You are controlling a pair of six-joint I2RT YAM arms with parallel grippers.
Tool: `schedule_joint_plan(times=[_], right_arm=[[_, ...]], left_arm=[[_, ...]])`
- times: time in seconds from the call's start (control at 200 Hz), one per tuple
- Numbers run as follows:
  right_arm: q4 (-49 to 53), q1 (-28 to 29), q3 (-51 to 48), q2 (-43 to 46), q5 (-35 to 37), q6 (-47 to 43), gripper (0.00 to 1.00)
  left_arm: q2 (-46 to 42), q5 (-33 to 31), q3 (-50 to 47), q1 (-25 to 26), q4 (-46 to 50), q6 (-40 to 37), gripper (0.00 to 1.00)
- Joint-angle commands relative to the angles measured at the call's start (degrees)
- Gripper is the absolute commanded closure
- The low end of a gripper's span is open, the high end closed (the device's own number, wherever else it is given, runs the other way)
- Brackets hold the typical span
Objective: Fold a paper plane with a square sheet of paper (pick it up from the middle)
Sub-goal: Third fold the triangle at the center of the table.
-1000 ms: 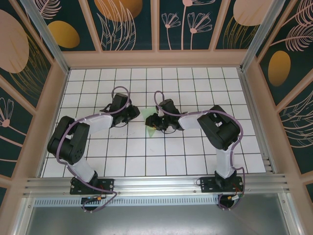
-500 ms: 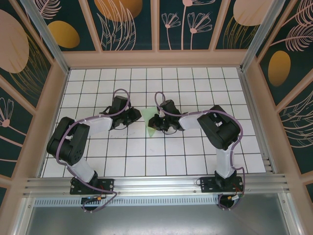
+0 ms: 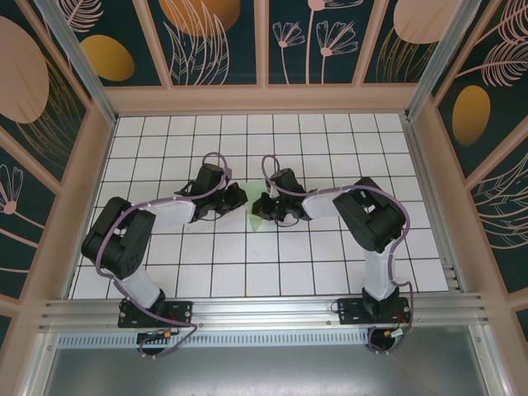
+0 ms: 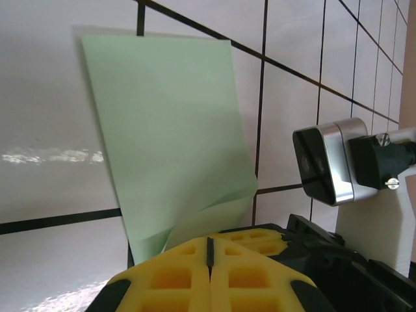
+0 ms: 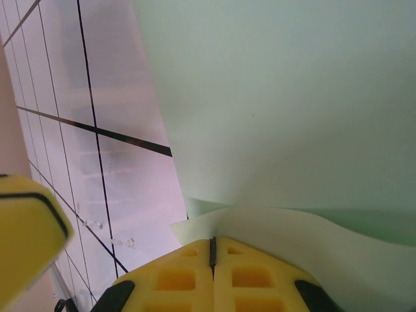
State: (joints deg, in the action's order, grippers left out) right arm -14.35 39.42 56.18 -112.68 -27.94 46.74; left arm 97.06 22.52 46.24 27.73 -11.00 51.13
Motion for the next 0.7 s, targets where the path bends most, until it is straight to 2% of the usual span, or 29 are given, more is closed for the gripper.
schedule_joint_plan(times=[0.0,0.06,0.696], right_arm=[[2.6,-0.3,-0.8,-1.4,1.0,-1.1,1.00],[2.6,-0.4,-0.7,-1.4,1.0,-1.0,1.00],[2.3,-0.3,-0.2,-1.6,0.6,-0.5,1.00]], left_arm=[[1.9,1.9,-0.5,0.6,-2.1,0.5,0.97],[2.8,1.8,-0.5,0.8,-2.0,0.7,1.00],[7.3,-1.3,0.9,1.5,2.0,0.4,1.00]])
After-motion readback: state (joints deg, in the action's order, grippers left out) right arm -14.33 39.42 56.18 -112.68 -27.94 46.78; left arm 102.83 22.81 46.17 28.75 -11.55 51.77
